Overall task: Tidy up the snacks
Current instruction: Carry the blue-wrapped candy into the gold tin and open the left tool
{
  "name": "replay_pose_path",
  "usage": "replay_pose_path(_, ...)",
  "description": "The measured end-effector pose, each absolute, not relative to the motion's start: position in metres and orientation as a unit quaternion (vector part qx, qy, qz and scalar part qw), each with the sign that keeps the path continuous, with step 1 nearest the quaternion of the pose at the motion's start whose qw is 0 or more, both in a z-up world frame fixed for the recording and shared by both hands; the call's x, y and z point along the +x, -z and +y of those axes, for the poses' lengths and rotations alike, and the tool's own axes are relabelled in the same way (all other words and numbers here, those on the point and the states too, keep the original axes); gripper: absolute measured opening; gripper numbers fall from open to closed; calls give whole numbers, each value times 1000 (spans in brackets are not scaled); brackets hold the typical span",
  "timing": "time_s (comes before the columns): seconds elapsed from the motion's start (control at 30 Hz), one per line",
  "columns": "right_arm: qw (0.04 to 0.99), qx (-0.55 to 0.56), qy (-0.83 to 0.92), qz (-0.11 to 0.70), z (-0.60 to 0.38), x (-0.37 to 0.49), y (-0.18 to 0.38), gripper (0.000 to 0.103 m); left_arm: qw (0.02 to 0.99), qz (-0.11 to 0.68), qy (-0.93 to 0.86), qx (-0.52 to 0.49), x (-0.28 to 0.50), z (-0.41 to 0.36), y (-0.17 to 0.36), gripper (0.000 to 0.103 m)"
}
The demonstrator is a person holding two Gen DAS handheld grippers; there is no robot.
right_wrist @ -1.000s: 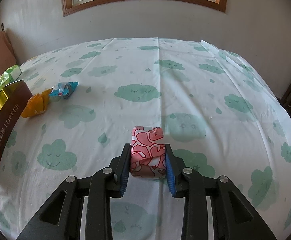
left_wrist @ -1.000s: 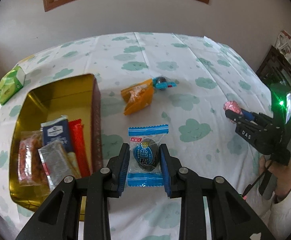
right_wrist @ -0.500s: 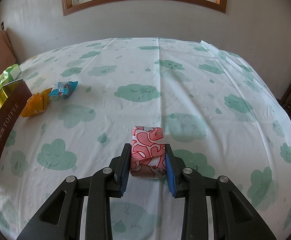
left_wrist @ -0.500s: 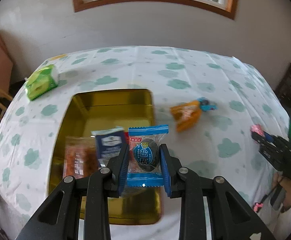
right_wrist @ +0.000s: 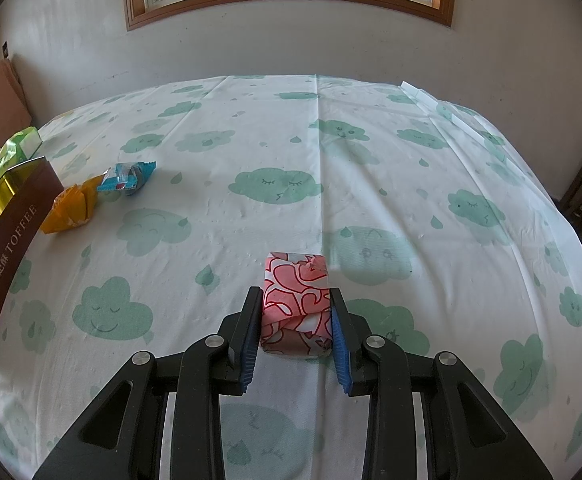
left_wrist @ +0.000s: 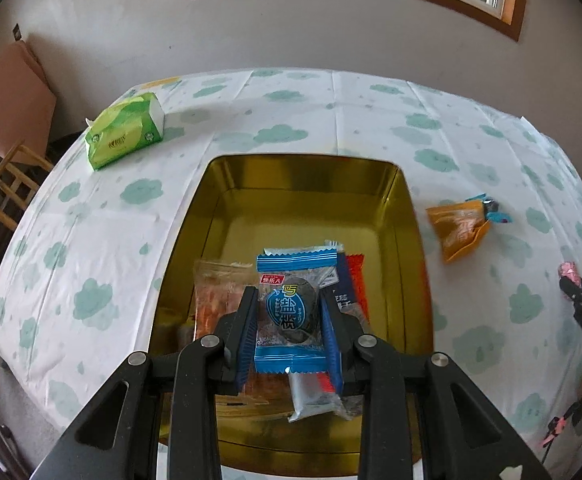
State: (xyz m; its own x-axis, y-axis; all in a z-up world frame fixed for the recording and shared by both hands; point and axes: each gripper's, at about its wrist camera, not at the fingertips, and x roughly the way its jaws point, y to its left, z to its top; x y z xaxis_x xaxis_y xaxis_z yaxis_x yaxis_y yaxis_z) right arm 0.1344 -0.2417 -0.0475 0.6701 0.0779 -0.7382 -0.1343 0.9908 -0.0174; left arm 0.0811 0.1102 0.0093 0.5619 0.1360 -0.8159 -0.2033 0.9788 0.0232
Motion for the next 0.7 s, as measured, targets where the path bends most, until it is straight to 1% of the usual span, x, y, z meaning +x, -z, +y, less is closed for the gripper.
replay_pose_path(0.57, 913, -36, -58, 402, -241, 135, 47, 33, 877, 468, -107, -25, 89, 117, 4, 31)
replay_pose_path(0.7, 913, -36, -58, 402, -241, 134, 47, 33, 877, 468, -107, -21, 88, 116, 5, 34)
